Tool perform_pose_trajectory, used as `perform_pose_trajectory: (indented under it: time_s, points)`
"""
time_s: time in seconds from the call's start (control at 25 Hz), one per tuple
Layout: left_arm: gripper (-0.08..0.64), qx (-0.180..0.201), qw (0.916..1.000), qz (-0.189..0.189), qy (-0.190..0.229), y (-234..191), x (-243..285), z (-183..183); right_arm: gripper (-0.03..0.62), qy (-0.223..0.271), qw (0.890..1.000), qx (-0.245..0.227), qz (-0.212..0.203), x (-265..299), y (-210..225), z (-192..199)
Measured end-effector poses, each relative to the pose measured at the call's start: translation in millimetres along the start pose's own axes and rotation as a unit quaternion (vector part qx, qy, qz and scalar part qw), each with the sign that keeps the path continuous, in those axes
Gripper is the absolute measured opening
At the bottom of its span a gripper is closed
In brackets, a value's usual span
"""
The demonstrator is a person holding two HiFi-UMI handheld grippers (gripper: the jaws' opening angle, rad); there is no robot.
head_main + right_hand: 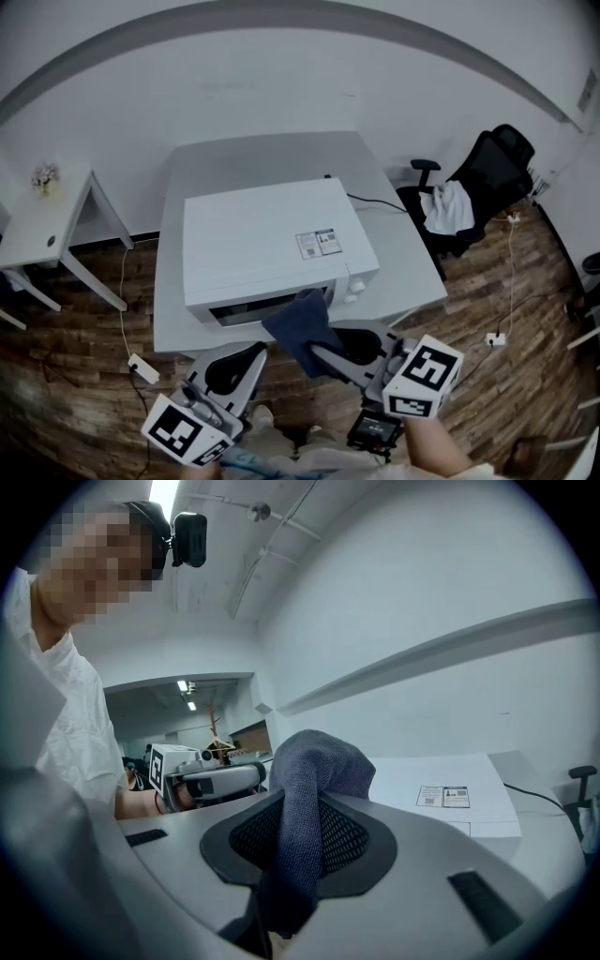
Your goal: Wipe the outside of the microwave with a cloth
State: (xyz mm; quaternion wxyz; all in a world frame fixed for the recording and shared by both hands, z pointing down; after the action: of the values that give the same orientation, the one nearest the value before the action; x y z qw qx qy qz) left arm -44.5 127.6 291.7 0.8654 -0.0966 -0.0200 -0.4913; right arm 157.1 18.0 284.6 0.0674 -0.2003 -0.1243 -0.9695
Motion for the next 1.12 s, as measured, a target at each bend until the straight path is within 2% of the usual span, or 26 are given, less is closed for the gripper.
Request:
perform_pose_trajectory:
  time_s: [0.28, 0.56, 0.88, 1.12]
  points:
    - [0.002, -0.005, 0.9995, 0.030, 0.001, -44.7, 10.8, -5.3, 0.098, 0.005, 0.999, 0.007, 0.039, 27.1, 15.2, -15.8]
    - [0.002, -0.012, 0.9998, 0.014, 0.006, -53.9, 42.5, -13.3, 0.098, -0.032, 0.995, 0.050, 0.082, 17.8, 73.5, -21.8]
    - [0.002, -0.005, 0.9998, 0.019, -0.005, -50.5, 91.2, -15.8, 0.098, -0.098, 0.978, 0.048, 0.175, 5.6, 154.7, -35.5]
    - [0.002, 0.005, 0.9997, 0.017, -0.014, -65.5, 120.3, -22.2, 0.098, -0.145, 0.965, 0.056, 0.212, 18.5, 196.4, -34.7]
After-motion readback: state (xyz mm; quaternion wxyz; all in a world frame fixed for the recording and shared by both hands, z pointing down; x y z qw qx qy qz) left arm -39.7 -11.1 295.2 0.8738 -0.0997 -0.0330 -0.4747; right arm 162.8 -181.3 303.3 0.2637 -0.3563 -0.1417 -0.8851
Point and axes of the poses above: the fingertips, and each gripper's own axes: x forward along the fingers, y to its right, z out of its underside, the point moved 10 cm from there along -x, backward along the fingers, and after that the axes turned 11 degrees about -y, right-handed, at the moved point
